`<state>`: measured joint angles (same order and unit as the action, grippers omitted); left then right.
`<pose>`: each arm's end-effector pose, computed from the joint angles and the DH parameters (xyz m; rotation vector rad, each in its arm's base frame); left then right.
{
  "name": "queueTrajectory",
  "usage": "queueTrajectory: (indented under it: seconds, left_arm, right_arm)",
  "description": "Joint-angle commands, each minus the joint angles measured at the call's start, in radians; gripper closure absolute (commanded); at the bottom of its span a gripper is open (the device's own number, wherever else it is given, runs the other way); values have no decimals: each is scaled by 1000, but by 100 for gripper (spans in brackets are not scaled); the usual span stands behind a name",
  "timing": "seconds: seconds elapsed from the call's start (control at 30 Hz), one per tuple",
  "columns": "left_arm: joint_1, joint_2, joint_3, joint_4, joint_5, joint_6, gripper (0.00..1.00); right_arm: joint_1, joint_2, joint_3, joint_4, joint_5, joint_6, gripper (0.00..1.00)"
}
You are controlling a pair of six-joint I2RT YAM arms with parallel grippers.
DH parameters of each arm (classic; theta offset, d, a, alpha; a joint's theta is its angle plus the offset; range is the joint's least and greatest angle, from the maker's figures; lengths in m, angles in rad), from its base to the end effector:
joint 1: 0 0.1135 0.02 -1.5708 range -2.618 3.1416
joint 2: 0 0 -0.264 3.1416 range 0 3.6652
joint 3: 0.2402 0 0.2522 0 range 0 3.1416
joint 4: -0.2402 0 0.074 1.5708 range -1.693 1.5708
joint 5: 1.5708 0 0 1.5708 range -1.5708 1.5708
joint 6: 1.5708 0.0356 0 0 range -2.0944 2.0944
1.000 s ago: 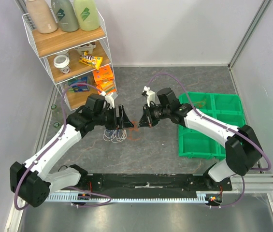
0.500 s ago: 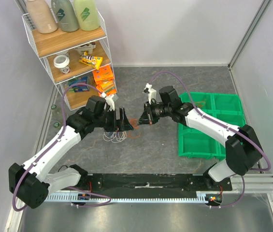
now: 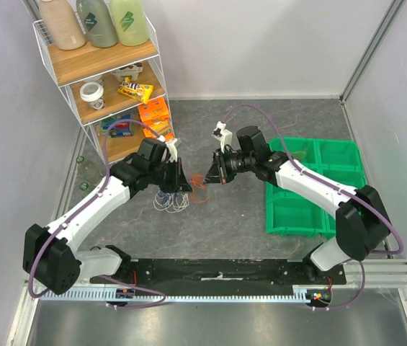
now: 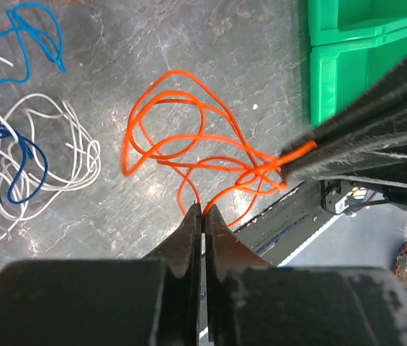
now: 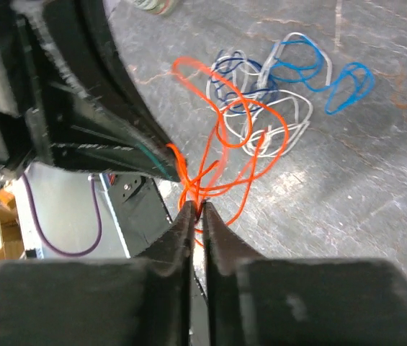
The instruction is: Untangle the cables
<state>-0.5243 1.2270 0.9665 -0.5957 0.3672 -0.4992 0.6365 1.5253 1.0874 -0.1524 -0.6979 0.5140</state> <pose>0.2130 -0.1379 0.2759 0.2090 2.5504 -0.8800 0.2594 0.2201 0.2713 -0.5888 2.2769 1.3751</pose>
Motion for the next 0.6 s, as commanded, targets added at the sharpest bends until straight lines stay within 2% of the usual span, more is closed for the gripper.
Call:
queueTrajectory:
  seconds: [0.0, 0.07, 0.13, 0.23, 0.33, 0.57]
  left_arm:
    - [-2, 15, 48, 48, 18, 13, 98]
    - [-3, 29, 47, 66, 47, -18, 98]
    - [-2, 58, 55, 70, 68, -57, 98]
    - [0, 103, 74, 66, 93, -99, 98]
    - [3, 129, 84, 79, 104, -124, 98]
    - [23, 192, 116, 111, 147, -180, 98]
  right_arm:
    - [-4, 13, 69, -57, 142, 5, 77]
    - [-6, 10, 80, -114, 222, -23, 55]
    - [-8, 7, 89, -177, 302, -63, 41]
    - [-14, 4, 79, -226, 386, -77, 31]
    - [-32, 10, 40, -231, 429, -43, 26]
    - [-58, 133, 20, -234, 367, 136, 28]
